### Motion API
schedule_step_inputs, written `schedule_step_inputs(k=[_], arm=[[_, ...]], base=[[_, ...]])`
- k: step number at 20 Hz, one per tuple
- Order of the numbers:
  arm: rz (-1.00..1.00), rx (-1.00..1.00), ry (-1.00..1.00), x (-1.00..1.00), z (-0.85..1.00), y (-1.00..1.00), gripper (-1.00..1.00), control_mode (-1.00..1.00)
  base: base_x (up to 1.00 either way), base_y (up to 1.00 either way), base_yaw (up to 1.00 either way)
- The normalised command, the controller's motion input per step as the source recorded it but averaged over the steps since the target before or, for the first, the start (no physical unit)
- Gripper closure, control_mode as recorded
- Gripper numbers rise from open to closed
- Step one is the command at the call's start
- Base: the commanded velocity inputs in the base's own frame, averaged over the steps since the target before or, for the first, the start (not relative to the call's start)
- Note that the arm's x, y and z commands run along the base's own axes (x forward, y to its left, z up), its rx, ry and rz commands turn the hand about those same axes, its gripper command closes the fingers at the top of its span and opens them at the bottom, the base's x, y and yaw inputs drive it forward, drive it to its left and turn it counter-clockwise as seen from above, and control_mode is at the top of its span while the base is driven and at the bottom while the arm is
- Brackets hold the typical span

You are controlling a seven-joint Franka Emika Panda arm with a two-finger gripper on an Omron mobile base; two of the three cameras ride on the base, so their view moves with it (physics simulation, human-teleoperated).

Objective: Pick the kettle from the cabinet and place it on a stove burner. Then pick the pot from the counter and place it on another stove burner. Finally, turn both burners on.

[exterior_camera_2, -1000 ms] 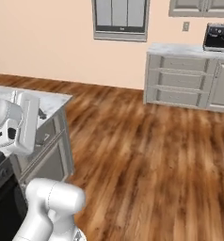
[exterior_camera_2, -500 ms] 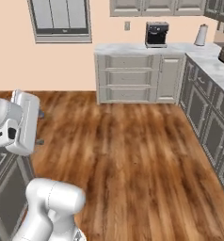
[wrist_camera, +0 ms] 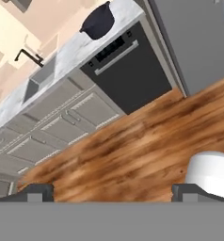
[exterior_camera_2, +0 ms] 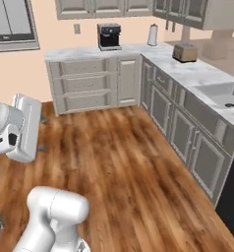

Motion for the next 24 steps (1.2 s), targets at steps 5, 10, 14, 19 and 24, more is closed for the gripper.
schedule_step_inputs(k=[5, 10, 14, 19, 24], arm=[[0.00, 0.00, 0.00, 0.00, 0.00, 0.00, -1.00, 1.00], [0.00, 0.00, 0.00, 0.00, 0.00, 0.00, -1.00, 1.00], [0.00, 0.00, 0.00, 0.00, 0.00, 0.00, -1.00, 1.00], [0.00, 0.00, 0.00, 0.00, 0.00, 0.00, -1.00, 1.00], [0.00, 0.00, 0.00, 0.00, 0.00, 0.00, -1.00, 1.00]], base=[[0.44, 0.13, -0.45], [0.41, 0.11, -0.45], [0.40, 0.10, -0.44], [0.40, 0.12, -0.44], [0.47, 0.15, -0.42]])
